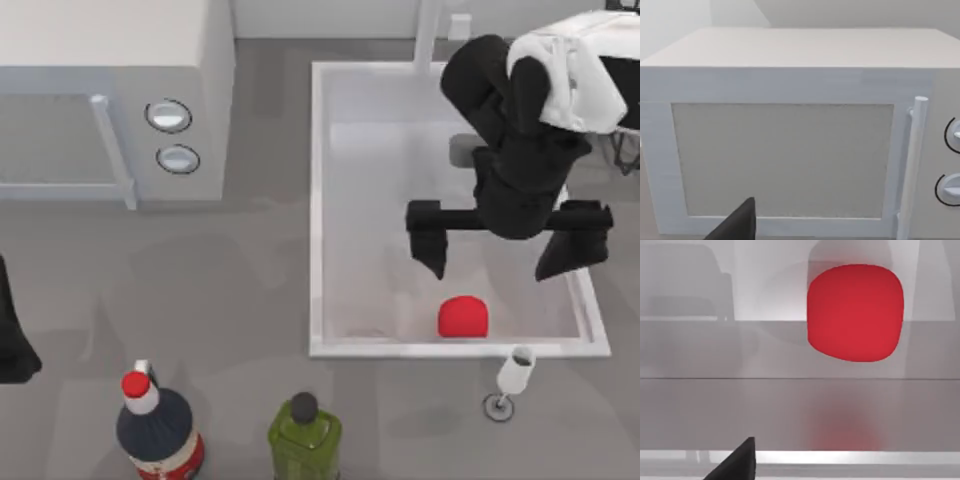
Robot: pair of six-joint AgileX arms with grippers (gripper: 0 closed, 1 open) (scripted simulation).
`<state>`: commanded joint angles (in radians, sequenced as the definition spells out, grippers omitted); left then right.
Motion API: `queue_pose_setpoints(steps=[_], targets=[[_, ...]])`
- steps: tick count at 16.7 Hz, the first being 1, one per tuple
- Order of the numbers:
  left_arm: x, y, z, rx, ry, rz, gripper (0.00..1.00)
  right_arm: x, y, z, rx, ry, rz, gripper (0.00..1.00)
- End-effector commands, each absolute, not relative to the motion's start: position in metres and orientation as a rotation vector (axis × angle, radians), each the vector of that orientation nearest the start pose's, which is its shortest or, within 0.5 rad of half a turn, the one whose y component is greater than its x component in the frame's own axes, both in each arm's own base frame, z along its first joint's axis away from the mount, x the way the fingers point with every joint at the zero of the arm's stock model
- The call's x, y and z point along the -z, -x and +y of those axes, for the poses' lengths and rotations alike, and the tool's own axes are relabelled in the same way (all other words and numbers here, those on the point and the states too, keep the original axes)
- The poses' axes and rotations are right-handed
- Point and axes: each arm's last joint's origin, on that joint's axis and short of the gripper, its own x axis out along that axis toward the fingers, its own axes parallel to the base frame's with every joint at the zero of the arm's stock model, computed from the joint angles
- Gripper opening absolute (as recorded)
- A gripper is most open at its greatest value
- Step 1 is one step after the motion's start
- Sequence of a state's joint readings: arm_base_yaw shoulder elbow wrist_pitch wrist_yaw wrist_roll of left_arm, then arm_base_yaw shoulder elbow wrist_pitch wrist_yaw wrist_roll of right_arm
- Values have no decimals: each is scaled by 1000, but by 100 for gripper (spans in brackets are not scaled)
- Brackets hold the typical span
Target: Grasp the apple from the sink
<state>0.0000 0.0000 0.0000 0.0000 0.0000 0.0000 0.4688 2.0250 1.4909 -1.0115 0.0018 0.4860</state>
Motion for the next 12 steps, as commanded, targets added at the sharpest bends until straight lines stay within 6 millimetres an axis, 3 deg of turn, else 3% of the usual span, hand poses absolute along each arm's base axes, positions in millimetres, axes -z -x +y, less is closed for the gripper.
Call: queue_pose_setpoints(steps=[8, 12], targets=[[-160, -106, -1, 0, 0, 0, 100, -158, -346, 180, 11, -12, 1570, 100], [-160, -106, -1, 0, 0, 0, 100, -118, -350, 184, 14, -7, 1579, 100]])
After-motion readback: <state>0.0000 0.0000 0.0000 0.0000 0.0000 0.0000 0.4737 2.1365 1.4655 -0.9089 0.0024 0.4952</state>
